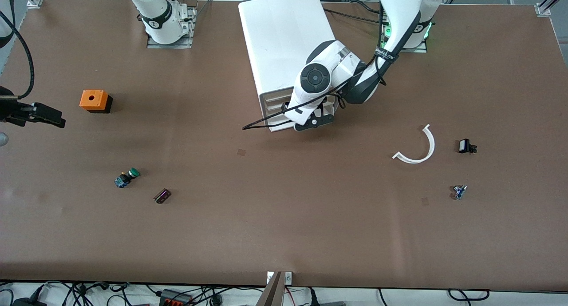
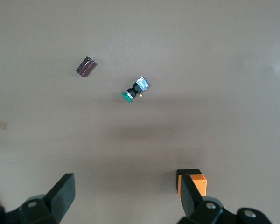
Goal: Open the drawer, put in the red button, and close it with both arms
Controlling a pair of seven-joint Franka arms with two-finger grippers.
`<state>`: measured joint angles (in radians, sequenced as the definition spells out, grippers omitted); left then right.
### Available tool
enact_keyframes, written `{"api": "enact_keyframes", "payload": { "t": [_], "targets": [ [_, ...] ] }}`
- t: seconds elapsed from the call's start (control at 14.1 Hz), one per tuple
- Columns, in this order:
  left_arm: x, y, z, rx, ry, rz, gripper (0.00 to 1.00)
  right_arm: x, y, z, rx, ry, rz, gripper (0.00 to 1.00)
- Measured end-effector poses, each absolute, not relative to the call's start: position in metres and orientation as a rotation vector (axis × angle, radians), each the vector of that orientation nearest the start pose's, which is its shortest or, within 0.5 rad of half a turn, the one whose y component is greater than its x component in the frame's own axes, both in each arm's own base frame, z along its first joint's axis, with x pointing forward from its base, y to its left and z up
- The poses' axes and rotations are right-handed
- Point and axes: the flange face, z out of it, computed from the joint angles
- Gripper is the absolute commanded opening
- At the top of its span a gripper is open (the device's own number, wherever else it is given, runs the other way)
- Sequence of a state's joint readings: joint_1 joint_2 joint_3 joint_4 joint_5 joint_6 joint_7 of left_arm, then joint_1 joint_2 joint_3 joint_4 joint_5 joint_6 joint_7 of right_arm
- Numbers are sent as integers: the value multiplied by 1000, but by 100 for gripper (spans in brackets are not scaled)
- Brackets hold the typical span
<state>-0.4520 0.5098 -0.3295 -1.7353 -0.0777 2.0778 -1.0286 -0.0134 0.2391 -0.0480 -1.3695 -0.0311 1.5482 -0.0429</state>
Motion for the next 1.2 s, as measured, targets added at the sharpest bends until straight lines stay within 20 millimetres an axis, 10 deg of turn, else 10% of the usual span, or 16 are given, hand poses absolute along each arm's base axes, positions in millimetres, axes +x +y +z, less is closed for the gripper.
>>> {"api": "enact_keyframes", "payload": {
  "t": [0.35,0.85,1.2],
  "targets": [
    [539,-372,358,-3078,-625,392,100,601,-34,569,-3175,16,96,100],
    [637,-178,446,-3120,-383,342,100,571,-35,562,-3171,15,82,100],
    [636,-92,516,-3175,-131,258,100,570,-34,564,-3171,13,76,100]
  ]
}}
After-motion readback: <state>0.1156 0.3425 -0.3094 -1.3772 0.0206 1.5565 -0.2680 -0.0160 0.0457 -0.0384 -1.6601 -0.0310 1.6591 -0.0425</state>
